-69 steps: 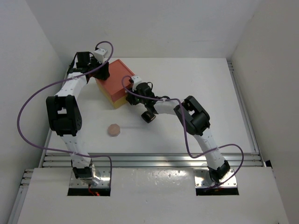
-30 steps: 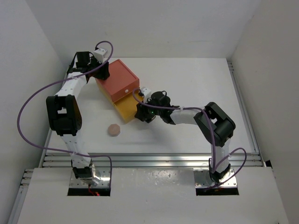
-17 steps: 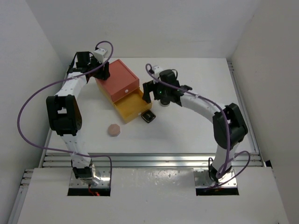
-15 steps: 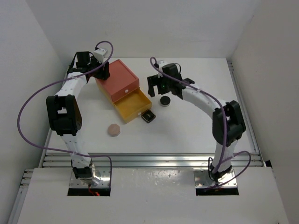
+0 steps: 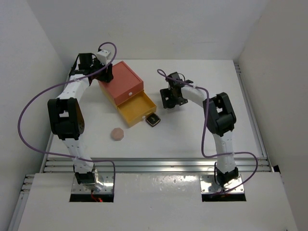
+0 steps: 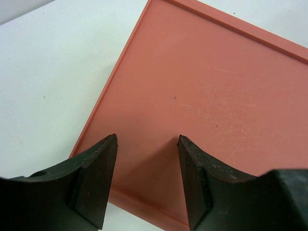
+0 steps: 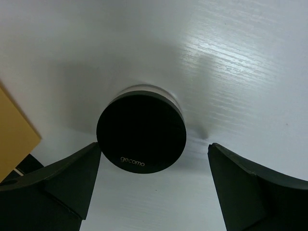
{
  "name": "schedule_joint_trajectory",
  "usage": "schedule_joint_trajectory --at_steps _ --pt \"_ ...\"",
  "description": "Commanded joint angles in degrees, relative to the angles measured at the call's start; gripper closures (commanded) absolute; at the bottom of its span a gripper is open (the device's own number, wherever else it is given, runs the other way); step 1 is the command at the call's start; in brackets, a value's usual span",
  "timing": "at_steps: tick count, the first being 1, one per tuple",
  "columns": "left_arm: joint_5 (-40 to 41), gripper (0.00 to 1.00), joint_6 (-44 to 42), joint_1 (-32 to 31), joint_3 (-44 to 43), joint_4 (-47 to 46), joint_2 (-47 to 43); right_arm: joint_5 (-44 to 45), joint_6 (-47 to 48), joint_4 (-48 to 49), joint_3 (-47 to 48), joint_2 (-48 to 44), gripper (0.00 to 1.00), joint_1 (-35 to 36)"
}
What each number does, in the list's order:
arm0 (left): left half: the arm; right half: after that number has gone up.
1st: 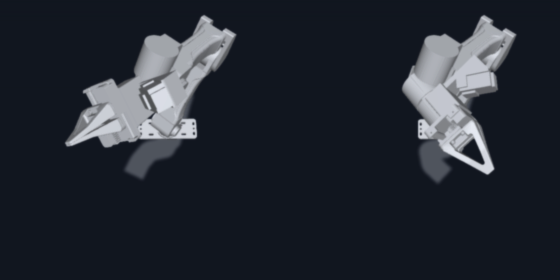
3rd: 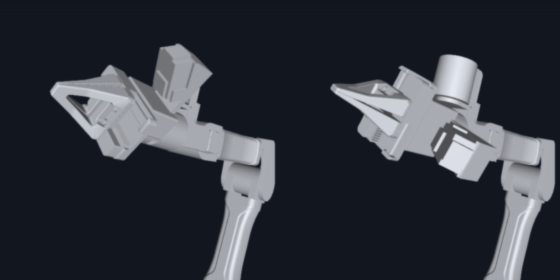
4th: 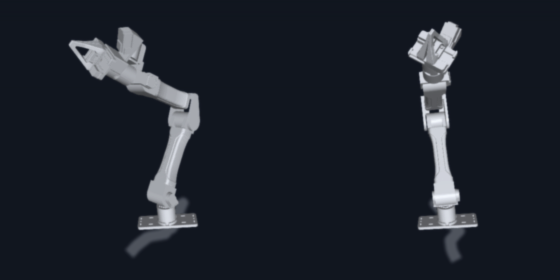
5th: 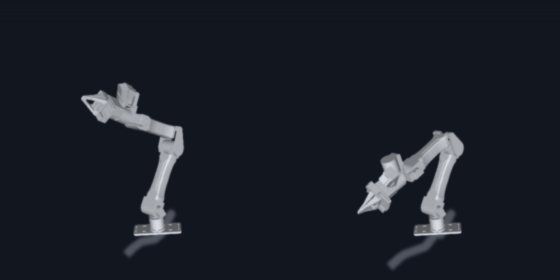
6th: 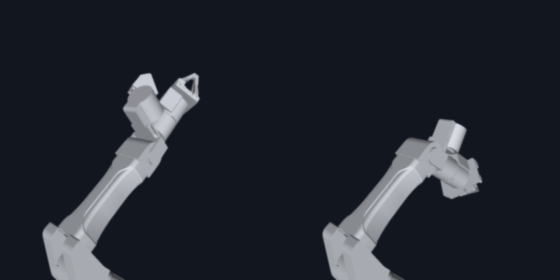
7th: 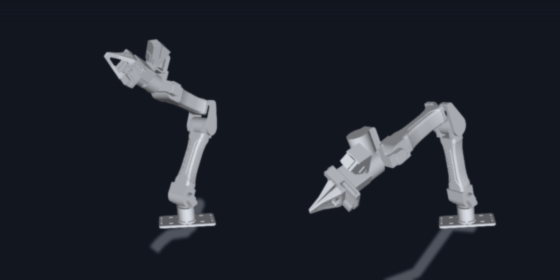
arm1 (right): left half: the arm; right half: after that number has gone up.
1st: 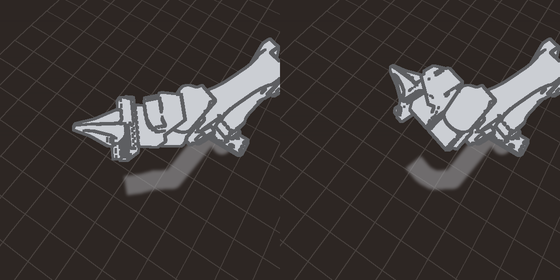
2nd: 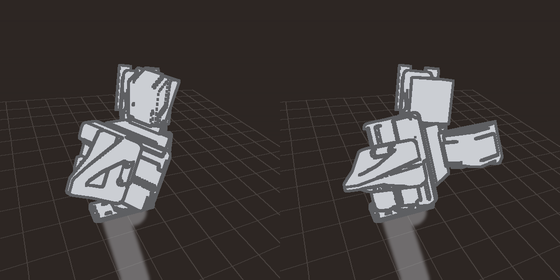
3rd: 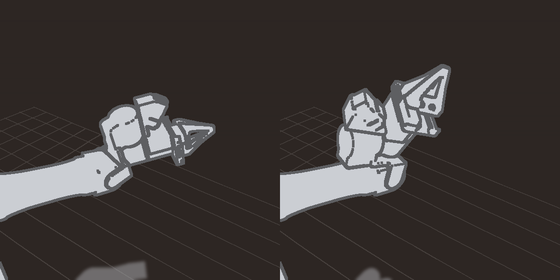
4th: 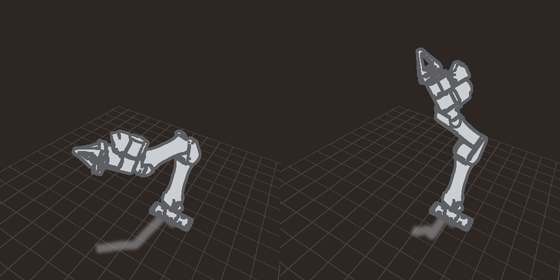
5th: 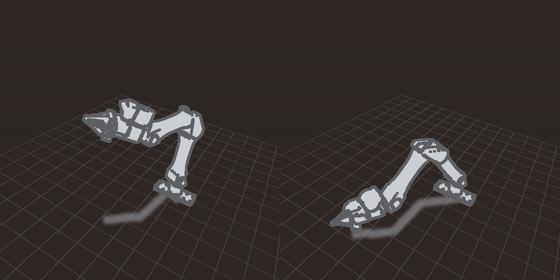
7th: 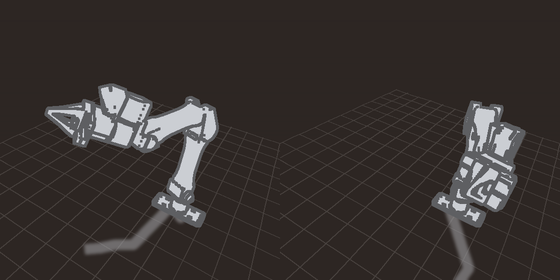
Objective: Organize the makeup
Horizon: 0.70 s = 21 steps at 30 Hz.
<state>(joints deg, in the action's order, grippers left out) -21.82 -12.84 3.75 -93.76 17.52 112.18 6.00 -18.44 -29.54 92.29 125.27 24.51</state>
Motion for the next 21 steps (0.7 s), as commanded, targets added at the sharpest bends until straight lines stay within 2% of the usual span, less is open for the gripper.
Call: schedule_joint_trajectory --at_steps 1,6,10,12,13,14,16,21 --pt "2.22 0.40 0.80 0.73 2.96 12.10 4.80 1.04 -1.34 0.44 2.02 0.32 0.10 0.36" --pt "2.22 0.40 0.80 0.73 2.96 12.10 4.80 0.24 -0.99 6.15 -1.32 0.85 0.19 0.36" --pt "2.22 0.40 0.80 0.73 2.96 12.10 4.80 -0.28 0.33 8.36 -1.06 1.72 0.31 0.19" --pt "2.22 0.40 0.80 0.73 2.96 12.10 4.80 -0.98 1.65 8.80 -0.62 2.34 0.43 0.18" --pt "2.22 0.40 0.80 0.73 2.96 12.10 4.80 -0.99 2.17 8.88 -0.45 2.34 0.51 0.27" --pt "2.22 0.40 0.80 0.73 2.96 12.10 4.80 -0.90 2.44 8.89 -0.27 2.52 0.63 0.19" --pt "2.22 0.40 0.80 0.73 2.96 12.10 4.80 -0.55 3.40 8.97 -0.53 1.56 0.72 0.19" --pt "2.22 0.40 0.80 0.73 3.49 12.10 4.80 2.00 8.05 11.07 -1.15 -5.37 0.76 1.32"
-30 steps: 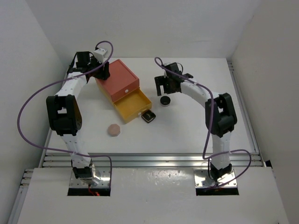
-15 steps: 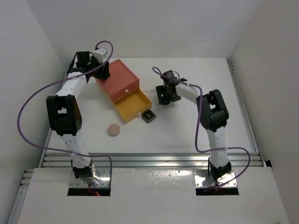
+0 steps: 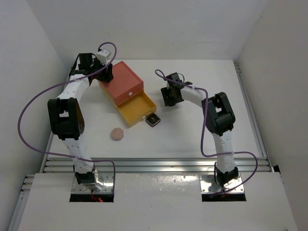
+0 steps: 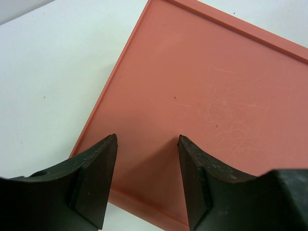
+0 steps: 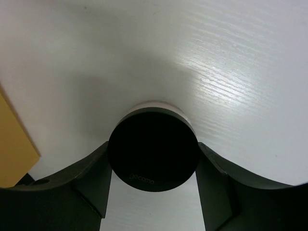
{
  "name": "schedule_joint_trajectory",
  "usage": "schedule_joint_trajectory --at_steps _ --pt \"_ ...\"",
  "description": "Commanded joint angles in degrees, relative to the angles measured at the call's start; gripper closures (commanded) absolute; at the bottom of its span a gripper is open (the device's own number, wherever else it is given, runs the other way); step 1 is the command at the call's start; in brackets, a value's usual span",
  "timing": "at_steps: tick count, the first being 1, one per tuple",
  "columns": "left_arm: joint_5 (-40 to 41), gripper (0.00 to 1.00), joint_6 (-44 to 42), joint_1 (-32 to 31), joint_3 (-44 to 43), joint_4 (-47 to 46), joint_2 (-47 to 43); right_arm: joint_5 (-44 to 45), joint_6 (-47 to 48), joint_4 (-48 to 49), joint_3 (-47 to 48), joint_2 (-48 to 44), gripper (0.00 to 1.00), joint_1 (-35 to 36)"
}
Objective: Organize the makeup
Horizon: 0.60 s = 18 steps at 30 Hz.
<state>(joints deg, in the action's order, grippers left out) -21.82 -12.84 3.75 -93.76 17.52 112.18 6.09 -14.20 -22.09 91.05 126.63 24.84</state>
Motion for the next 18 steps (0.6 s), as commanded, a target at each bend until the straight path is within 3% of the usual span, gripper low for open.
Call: schedule_joint_trajectory --at_steps 1,5,8,11,18 --pt "2.22 0.40 0.80 0.73 3.49 12.10 4.80 2.26 4.26 4.41 0.01 -9.27 0.78 1.70" --pt "2.22 0.40 0.80 0.73 3.49 12.10 4.80 -1.06 7.25 11.44 -2.53 -15.53 0.79 5.74" --pt "2.22 0.40 0.80 0.73 3.49 12.10 5.33 -9.58 7.69 13.82 -2.37 -15.80 0.79 8.55" --pt "2.22 0.40 0.80 0.73 3.49 12.10 5.33 -17.50 7.52 13.39 0.69 -12.20 0.79 10.66" --pt "2.22 0.40 0.80 0.73 3.49 12.10 5.33 -19.53 4.00 11.01 8.00 -1.92 0.79 11.72"
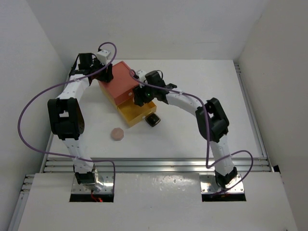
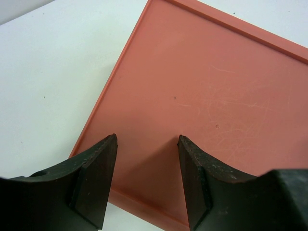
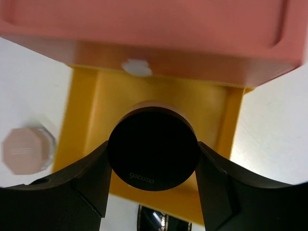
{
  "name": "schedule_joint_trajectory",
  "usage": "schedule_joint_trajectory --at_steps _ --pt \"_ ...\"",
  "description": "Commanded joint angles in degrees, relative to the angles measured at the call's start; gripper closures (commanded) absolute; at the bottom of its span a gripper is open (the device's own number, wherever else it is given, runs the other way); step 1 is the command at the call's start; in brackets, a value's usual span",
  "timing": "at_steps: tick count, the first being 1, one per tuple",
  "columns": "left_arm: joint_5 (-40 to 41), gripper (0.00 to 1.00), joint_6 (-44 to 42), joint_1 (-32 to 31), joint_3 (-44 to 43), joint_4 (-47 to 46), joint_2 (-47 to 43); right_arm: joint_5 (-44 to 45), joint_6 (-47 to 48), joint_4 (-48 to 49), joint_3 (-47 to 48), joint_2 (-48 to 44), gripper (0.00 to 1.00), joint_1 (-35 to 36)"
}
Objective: Organize the makeup
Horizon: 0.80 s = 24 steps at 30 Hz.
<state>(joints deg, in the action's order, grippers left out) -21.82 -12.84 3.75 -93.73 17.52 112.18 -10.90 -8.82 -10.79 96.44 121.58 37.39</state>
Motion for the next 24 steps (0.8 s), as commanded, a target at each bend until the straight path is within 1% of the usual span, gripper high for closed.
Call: schedule_joint_trajectory --at_steps 1,3,5,6,8,9,10,11,12,18,22,23,24 --pt "2.22 0.40 0.80 0.73 3.47 12.10 5.33 -2.55 -1.29 -0.29 2.87 3.57 0.79 -0.65" --pt "2.22 0.40 1.33 0.73 3.47 12.10 5.33 -2.55 -0.85 -0.20 3.84 5.51 0.75 -0.56" --pt "2.22 0.40 1.33 0.73 3.47 12.10 5.33 -2.55 -0.85 -0.90 5.24 7.35 0.66 -0.47" --pt "2.22 0.40 1.33 0.73 3.47 12.10 5.33 -2.55 -0.85 -0.99 5.94 7.79 0.58 -0.56" --pt "2.22 0.40 1.33 0.73 3.47 12.10 5.33 -2.37 -0.85 -1.69 6.39 9.02 0.51 -0.56" --pt "2.22 0.40 1.33 0.73 3.47 12.10 5.33 -2.29 -0.76 -1.61 6.56 9.20 0.40 -0.65" --pt "2.22 0.40 1.33 0.73 3.47 12.10 5.33 -2.03 -0.59 -1.52 6.65 9.20 0.33 -0.47" --pt "2.22 0.40 1.33 0.73 3.47 12.10 5.33 -1.94 -0.59 -1.61 6.65 9.12 0.33 -0.39" --pt "2.22 0.40 1.33 0.73 3.47 12.10 5.33 -1.85 -0.41 -1.69 6.65 8.94 0.27 -0.38" --pt "2.22 0.40 1.33 0.73 3.47 12.10 5.33 -1.76 -0.76 0.41 6.04 6.66 0.20 -0.39" --pt "2.75 0.40 1.33 0.73 2.94 12.10 5.33 -2.37 -2.34 2.34 5.51 3.50 0.20 -0.65" --pt "2.75 0.40 1.33 0.73 2.94 12.10 4.72 -2.29 -2.86 2.96 3.42 2.62 0.20 -0.39" --pt "2.75 0.40 0.72 0.73 2.16 12.10 4.71 -2.29 -3.22 4.27 2.53 -0.52 0.20 -0.38"
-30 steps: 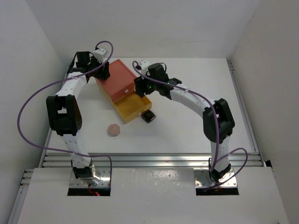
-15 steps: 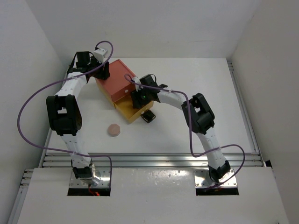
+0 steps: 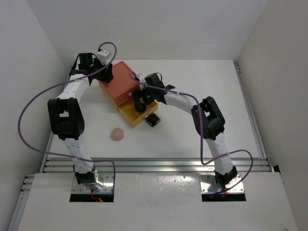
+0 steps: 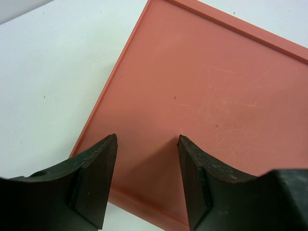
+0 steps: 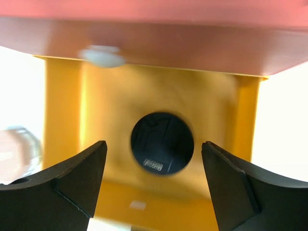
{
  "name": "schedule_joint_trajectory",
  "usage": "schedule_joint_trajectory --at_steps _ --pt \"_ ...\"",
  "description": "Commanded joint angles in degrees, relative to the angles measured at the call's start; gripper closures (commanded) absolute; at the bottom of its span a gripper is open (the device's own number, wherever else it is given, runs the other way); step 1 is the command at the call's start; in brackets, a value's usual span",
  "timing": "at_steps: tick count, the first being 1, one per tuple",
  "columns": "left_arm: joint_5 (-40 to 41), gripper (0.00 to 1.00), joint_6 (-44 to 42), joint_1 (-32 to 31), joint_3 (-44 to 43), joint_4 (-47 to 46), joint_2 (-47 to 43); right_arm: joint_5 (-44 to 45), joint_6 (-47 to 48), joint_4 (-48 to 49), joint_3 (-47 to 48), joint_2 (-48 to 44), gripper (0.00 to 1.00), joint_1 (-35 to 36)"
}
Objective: Organize the makeup
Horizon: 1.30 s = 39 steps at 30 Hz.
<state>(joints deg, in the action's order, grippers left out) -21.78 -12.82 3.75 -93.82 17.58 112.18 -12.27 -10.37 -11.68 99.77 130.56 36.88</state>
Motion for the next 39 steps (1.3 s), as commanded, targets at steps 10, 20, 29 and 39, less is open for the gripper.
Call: schedule_joint_trajectory --at_steps 10,20,29,39 --pt "-8.00 0.00 -13.68 0.21 -8.48 21.60 -1.95 -1.26 -1.32 7.12 -14.15 -23.41 0.08 -0.67" --pt "-8.99 0.00 -32.81 0.21 -11.81 29.35 -20.14 1.46 3.86 6.14 -25.58 -31.33 0.05 -0.76" --pt "-8.81 0.16 -59.51 -9.02 14.77 49.93 -34.03 3.92 2.99 8.95 -37.78 -38.45 0.05 -1.72" --pt "-2.84 0.00 -51.44 -18.69 37.56 29.02 -32.65 5.06 2.29 7.72 -44.39 -43.89 0.05 -1.90"
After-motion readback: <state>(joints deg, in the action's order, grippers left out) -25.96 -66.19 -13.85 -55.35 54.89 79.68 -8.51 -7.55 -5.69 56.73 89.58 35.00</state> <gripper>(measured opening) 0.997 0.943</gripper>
